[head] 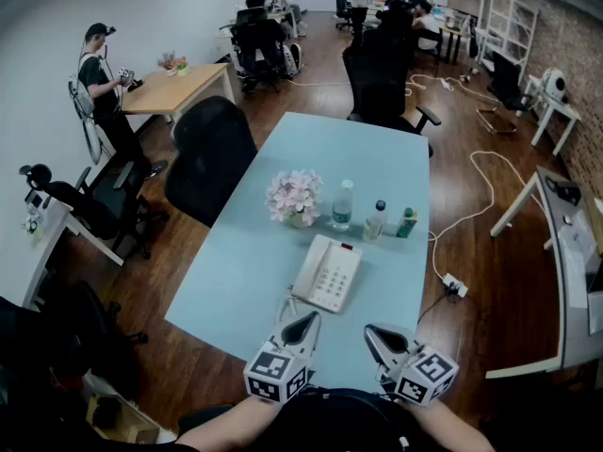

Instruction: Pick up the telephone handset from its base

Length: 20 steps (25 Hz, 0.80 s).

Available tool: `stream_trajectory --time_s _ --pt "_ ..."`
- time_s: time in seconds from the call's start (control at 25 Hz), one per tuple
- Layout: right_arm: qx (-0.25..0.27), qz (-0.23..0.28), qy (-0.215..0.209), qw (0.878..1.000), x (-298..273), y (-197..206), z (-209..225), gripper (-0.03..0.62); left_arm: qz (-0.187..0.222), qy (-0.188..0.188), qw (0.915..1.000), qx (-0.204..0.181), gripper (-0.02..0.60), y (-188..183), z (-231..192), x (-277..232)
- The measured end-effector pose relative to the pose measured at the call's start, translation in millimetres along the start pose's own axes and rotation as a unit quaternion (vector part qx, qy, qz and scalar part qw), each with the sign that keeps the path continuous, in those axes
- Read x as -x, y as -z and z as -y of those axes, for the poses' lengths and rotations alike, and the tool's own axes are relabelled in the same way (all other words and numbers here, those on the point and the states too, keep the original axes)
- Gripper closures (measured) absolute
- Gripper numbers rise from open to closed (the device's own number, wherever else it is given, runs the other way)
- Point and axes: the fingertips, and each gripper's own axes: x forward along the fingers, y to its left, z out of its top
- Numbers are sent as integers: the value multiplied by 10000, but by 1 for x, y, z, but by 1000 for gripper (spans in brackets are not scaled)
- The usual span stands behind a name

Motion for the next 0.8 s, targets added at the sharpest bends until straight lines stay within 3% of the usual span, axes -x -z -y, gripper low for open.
stream_trajectory --time_s 0.48,0.8 --pt "-96 69 586 9982 -68 -2 17 580 -279 216 9989 -319 581 -12 -90 -48" --pt "-111 -60 844 9964 -77 -2 26 582 -789 -76 9956 -506 576 2 -133 -99"
